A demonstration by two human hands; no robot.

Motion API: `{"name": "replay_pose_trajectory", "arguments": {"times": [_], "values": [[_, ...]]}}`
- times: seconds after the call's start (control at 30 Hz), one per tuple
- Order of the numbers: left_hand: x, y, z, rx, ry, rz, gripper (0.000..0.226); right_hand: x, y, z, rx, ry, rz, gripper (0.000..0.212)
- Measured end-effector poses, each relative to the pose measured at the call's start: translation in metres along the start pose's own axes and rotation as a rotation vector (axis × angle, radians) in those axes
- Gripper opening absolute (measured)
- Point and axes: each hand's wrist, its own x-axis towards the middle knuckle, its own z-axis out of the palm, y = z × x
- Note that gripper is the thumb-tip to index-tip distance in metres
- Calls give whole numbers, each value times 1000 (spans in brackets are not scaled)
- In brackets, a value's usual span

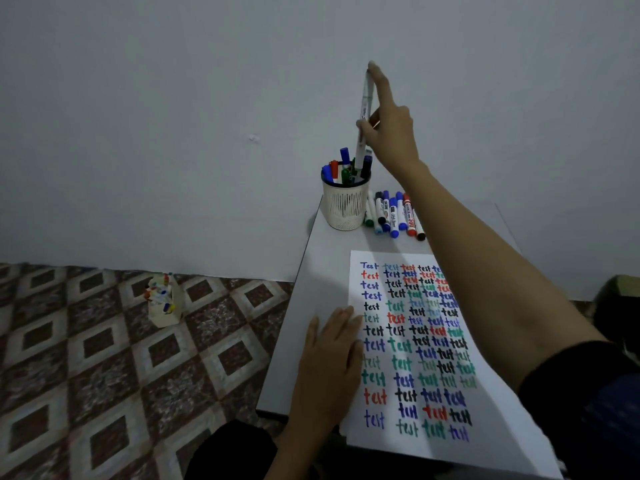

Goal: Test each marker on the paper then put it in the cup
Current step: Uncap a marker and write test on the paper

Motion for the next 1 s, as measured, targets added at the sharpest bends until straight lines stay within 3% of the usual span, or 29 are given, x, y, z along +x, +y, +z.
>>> {"name": "replay_pose_trajectory", "arguments": {"times": [0.1,0.2,0.27,0.37,0.43,0.5,0.6,0.67,0.7,0.87,1.0], "values": [[0,1,0,10,-4,-2,60,-7,10,16,-31,-26,31,76],[-1,2,-1,16,-4,0,60,-22,22,25,-325,-153,-4,42],[-1,2,-1,22,-6,2,59,-30,32,28,-408,-172,-44,30],[-1,1,0,12,-2,1,58,-36,40,20,-213,-79,28,34],[-1,1,0,5,11,5,57,-41,47,6,-30,21,159,35],[-1,1,0,-4,16,4,57,-51,70,-7,-25,75,339,38],[-1,1,1,-9,30,14,56,-80,123,-30,-282,-226,636,40],[-1,0,2,-7,38,20,56,-103,140,-43,-437,-480,733,35],[-1,0,2,-8,41,22,55,-113,143,-47,-471,-523,731,34],[-1,0,1,-15,60,39,57,-136,139,-55,-410,-380,706,28],[-1,1,0,-19,60,42,62,-144,116,-71,-264,51,613,35]]}}
